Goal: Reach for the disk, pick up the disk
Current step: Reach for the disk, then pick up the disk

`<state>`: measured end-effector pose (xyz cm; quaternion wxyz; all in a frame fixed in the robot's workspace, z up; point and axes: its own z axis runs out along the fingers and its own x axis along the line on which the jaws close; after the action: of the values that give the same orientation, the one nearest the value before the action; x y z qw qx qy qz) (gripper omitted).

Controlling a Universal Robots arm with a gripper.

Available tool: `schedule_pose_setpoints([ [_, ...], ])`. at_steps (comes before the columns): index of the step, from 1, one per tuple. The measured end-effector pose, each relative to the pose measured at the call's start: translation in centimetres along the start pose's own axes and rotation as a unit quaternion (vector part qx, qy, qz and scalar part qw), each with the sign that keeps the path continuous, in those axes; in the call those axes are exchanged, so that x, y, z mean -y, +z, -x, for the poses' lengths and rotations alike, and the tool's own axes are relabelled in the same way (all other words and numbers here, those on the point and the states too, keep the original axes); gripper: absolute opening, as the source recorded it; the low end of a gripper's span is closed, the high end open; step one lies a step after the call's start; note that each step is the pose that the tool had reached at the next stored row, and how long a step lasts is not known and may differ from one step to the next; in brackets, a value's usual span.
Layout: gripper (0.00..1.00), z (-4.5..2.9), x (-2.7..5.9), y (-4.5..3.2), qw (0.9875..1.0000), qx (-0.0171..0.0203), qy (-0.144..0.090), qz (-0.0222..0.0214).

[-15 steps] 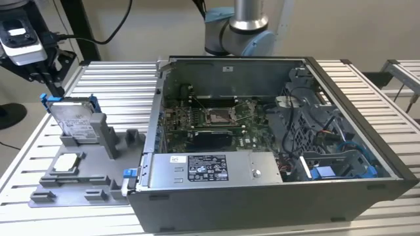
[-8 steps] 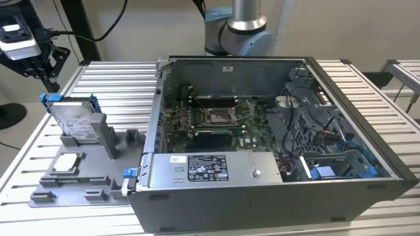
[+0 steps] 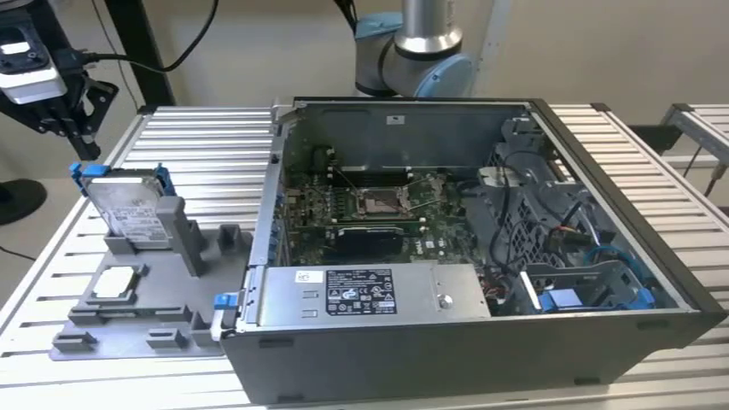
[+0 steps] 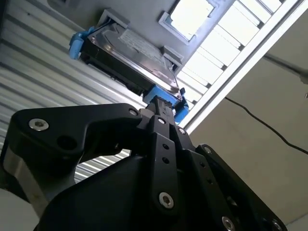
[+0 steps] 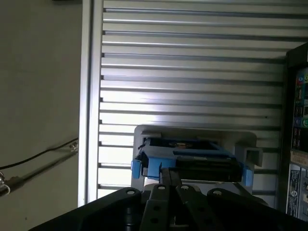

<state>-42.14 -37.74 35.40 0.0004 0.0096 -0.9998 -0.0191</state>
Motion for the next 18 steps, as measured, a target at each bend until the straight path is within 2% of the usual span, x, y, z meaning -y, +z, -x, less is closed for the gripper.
schedule_pose_setpoints([
  [5, 0.0, 0.0, 0.0, 0.0, 1.0, -0.0002, -0.005, 0.0],
  [10, 0.0, -0.01, 0.0, 0.0, 0.9992, -0.0015, -0.039, 0.0],
  [14, 0.0, -0.01, 0.0, 0.0, 0.9971, -0.0029, -0.076, 0.0],
  [18, 0.0, -0.01, 0.0, 0.0, 0.9937, -0.0042, -0.112, -0.0001],
])
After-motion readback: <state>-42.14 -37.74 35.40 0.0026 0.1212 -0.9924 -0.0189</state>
